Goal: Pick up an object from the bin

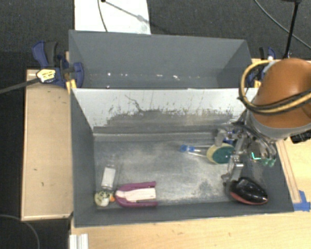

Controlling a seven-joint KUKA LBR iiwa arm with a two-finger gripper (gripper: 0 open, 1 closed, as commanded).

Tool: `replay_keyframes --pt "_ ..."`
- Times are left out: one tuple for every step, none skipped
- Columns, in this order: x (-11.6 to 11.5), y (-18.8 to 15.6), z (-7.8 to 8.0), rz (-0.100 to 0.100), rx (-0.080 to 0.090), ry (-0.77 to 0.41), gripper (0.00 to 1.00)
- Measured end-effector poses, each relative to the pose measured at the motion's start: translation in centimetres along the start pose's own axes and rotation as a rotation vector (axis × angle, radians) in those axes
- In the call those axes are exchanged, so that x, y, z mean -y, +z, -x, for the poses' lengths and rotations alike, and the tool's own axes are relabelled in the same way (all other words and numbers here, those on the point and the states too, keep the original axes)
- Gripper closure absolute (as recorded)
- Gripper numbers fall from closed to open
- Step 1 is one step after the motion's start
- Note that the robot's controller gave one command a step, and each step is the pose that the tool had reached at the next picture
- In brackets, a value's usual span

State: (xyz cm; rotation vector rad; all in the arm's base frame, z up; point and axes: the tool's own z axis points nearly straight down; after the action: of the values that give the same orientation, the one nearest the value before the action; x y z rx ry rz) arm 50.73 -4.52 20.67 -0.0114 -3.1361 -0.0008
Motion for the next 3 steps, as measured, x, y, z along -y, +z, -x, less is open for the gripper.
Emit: replay_keyframes --pt "5.79 13.53 5.23 0.001 0.018 -0.085 0.00" --pt "5.74 13.17 5.53 0.001 0.026 -0.087 0.00" --pt "5.73 12.88 5.79 0.000 0.034 -0.089 0.00"
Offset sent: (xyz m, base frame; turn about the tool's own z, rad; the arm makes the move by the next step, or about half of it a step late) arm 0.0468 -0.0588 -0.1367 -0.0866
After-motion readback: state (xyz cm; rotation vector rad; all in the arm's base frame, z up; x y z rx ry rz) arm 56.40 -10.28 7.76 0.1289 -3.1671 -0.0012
